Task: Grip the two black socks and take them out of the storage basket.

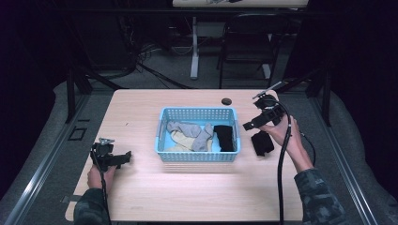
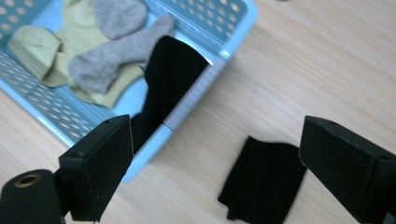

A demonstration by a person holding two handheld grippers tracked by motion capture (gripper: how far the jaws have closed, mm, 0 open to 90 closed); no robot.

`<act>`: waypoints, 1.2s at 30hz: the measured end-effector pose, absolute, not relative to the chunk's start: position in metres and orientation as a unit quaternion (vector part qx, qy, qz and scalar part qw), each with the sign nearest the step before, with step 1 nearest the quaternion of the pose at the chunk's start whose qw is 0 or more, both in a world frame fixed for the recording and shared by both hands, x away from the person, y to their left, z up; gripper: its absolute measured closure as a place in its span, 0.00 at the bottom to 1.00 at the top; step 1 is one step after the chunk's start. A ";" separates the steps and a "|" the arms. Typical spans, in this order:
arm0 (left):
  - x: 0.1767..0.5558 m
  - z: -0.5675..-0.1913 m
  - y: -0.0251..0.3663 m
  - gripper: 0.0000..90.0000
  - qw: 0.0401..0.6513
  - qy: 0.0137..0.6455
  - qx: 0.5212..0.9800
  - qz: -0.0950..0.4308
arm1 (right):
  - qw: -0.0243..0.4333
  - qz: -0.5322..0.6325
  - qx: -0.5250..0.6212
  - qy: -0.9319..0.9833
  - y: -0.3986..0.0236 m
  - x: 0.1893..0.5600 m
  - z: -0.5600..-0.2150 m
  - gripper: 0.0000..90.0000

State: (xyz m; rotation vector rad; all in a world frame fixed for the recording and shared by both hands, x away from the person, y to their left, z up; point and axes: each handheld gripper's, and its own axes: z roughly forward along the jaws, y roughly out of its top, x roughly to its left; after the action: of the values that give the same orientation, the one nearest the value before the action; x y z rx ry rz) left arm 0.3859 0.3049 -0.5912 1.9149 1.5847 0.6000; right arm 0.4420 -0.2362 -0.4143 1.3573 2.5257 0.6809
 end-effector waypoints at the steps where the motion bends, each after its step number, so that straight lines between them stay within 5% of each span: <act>1: 0.386 -0.591 0.305 0.02 0.288 0.593 0.717 0.225 | 0.097 0.234 0.455 0.854 -0.231 0.443 -0.414 0.10; 20: 0.386 -0.591 0.305 0.02 0.288 0.593 0.717 0.225 | 0.066 0.235 0.414 0.877 -0.159 0.472 -0.439 0.18; 36: 0.386 -0.591 0.305 0.02 0.288 0.593 0.717 0.225 | 0.049 0.186 0.424 0.885 -0.135 0.485 -0.491 0.43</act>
State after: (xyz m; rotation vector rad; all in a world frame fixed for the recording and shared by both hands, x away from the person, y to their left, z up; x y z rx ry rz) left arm 0.3859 0.3049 -0.5912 1.9150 1.5846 0.6002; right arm 0.4852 -0.1347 -0.4912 1.2913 2.6969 0.5656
